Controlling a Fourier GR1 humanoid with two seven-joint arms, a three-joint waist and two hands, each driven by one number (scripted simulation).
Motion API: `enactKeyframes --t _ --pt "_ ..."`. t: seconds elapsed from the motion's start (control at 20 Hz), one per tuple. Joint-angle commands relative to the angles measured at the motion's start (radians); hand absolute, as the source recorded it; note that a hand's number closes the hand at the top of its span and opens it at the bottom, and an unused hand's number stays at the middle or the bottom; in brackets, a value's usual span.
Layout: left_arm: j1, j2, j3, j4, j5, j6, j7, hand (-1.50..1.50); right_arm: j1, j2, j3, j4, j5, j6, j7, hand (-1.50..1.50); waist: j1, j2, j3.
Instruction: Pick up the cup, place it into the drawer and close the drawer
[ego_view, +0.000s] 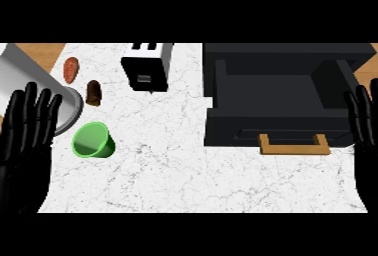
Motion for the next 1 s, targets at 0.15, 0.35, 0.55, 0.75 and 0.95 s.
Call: enactKeyframes --t 0.15,0.35,0.55,0.75,0.95 --pt "-0.013 0.041 0.031 0.018 0.114 -0.106 0.013 -1.5 0.029 0.029 0.04 -0.023 0.01 0.009 -0.033 -1.5 -0.012 0.012 -0.006" --pt "-0.002 0.01 0.099 0.077 0.318 -0.123 0.094 -1.5 -0.015 -0.032 0.052 0.032 0.049 0.047 0.031 -1.5 -0.008 0.015 -0.007" --pt "0.037 0.055 0.168 0.152 0.383 -0.207 0.033 -1.5 -0.039 -0.047 0.042 0.043 0.045 0.07 0.054 -1.5 -0.008 0.013 -0.007" --pt "0.153 0.045 0.198 0.201 0.415 -0.296 -0.06 -1.5 0.021 -0.054 0.018 0.017 0.012 0.105 0.022 -1.5 -0.007 0.012 -0.007" --pt "0.076 0.035 0.195 0.282 0.325 -0.218 -0.029 -1.5 -0.044 -0.044 0.011 0.039 0.028 0.093 0.034 -1.5 -0.01 0.013 -0.006"
